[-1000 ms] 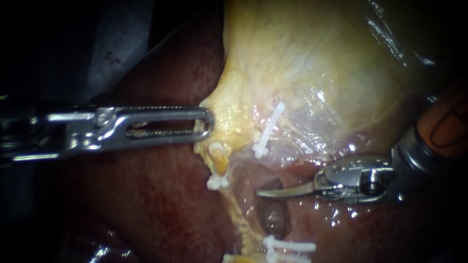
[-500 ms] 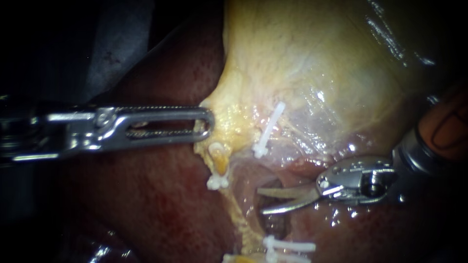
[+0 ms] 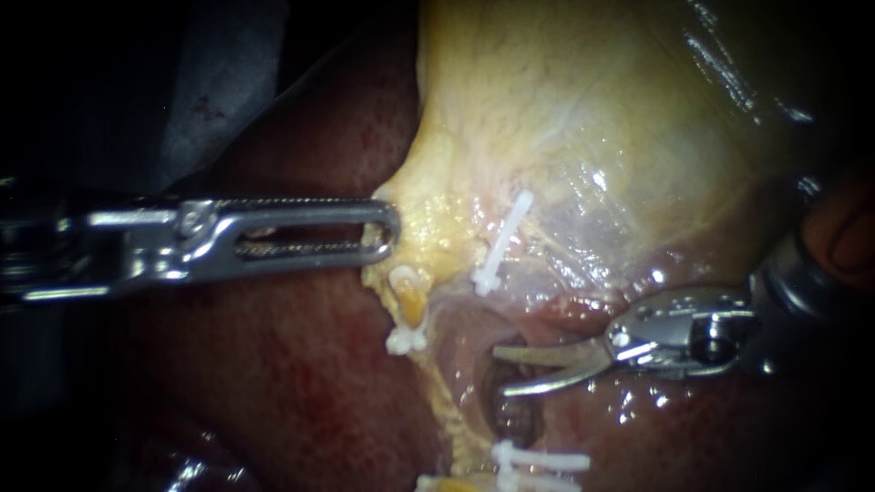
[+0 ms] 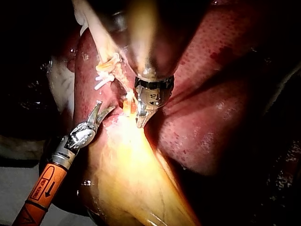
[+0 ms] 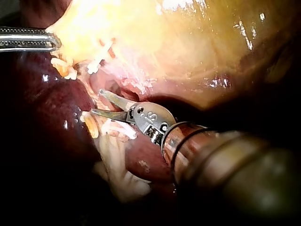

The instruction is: Go back from the cut right tube

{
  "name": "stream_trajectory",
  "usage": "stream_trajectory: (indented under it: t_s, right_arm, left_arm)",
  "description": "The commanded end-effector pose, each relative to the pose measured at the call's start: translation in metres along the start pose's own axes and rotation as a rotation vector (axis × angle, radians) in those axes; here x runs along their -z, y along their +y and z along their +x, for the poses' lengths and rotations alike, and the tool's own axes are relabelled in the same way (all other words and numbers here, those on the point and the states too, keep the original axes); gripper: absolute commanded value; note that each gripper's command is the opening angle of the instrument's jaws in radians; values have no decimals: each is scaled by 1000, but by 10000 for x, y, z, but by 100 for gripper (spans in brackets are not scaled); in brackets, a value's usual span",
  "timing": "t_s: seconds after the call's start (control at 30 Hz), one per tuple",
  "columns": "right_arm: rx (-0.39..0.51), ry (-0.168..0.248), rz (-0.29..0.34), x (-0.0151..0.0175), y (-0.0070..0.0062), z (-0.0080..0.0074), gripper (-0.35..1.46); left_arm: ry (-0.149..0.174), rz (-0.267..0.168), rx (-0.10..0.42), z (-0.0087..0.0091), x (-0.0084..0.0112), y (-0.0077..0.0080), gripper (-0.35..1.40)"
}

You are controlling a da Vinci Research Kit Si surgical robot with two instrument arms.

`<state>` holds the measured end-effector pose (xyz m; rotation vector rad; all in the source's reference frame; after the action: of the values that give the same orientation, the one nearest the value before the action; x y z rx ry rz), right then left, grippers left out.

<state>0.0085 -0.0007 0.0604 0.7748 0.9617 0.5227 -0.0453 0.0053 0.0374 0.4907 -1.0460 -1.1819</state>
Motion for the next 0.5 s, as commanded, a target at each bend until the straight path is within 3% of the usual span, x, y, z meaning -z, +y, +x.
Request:
stream_trajectory:
  t_s: [0.03, 0.2, 0.5]
  right_arm:
    - [9, 8, -3, 5, 0, 3, 41]
    - [29, 30, -21, 32, -1, 19, 42]
    - [104, 73, -69, 77, 3, 45, 62]
  left_arm:
    - [1, 2, 0, 0, 0, 2, -35]
    - [1, 2, -1, 0, 0, 4, -35]
    - [0, 2, -1, 1, 0, 4, -35]
